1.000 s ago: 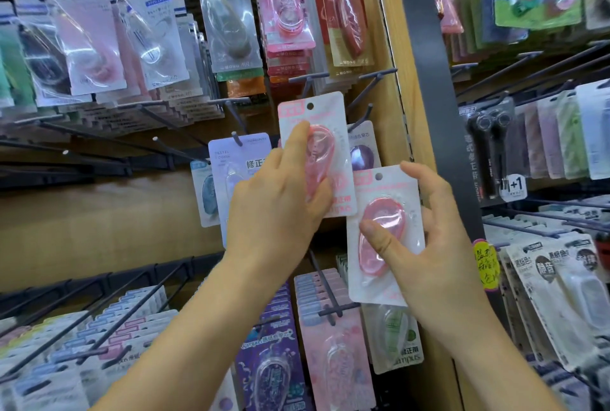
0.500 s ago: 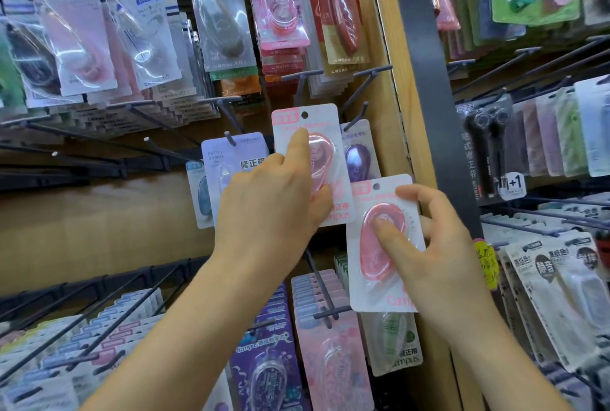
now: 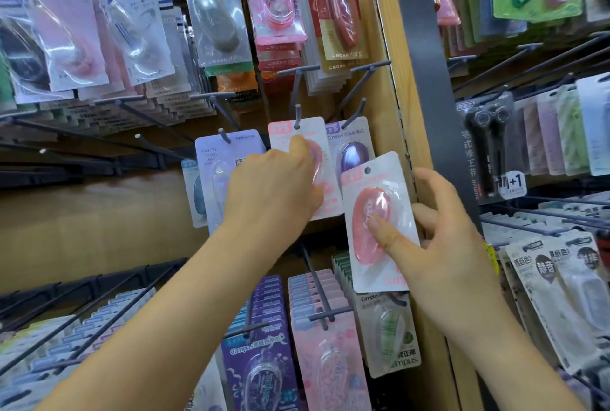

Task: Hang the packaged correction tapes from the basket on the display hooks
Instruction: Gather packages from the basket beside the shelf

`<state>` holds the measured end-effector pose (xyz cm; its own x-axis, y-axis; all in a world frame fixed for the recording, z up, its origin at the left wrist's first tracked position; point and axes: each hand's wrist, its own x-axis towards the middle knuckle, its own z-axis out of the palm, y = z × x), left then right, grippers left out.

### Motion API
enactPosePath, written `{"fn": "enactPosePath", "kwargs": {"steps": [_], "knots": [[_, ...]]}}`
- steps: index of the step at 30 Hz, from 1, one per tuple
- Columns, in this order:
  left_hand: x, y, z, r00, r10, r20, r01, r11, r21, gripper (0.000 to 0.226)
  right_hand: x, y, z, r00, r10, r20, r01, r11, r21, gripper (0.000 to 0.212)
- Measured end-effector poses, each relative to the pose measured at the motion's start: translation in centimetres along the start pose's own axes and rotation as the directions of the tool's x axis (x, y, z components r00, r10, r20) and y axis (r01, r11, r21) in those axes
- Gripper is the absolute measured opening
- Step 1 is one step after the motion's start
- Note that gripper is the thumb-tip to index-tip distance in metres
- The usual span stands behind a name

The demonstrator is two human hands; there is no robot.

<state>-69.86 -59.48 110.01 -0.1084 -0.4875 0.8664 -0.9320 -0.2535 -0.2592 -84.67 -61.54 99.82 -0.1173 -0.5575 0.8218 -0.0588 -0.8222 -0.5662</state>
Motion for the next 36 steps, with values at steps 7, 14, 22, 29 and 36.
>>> {"fn": "enactPosePath", "kwargs": {"steps": [7,14,22,29,36], "knots": [[2.9,1.0,2.4,0.981,0.087,0.171,-0.136,0.944,0.301,0.033,0.0,0.1,0.3,0.997,-0.011,-0.080,0.017,0.997,0.075,0.018],[2.7,1.1,1.9,0.987,0.084,0.137,-0.114,0.966,0.232,0.027,-0.1,-0.3,0.0,0.998,0.067,-0.001,-0.065,0.966,0.252,0.029],[-3.2,0.8,0.8,0.994,0.036,-0.099,-0.102,0.565,-0.818,0.043,-0.1,0.3,0.2,1.000,0.022,0.009,-0.023,0.968,0.249,0.023],[-4.6,1.3,1.4,0.996,0.043,-0.072,-0.083,0.630,-0.772,0.064,-0.9,0.1,1.0,0.991,-0.087,-0.101,0.095,0.993,0.072,0.013],[-4.6,0.3,0.5,0.987,-0.039,-0.155,-0.087,0.683,-0.725,0.064,-0.6,-1.0,1.3,0.992,-0.095,0.083,0.081,0.985,0.155,0.017]]}}
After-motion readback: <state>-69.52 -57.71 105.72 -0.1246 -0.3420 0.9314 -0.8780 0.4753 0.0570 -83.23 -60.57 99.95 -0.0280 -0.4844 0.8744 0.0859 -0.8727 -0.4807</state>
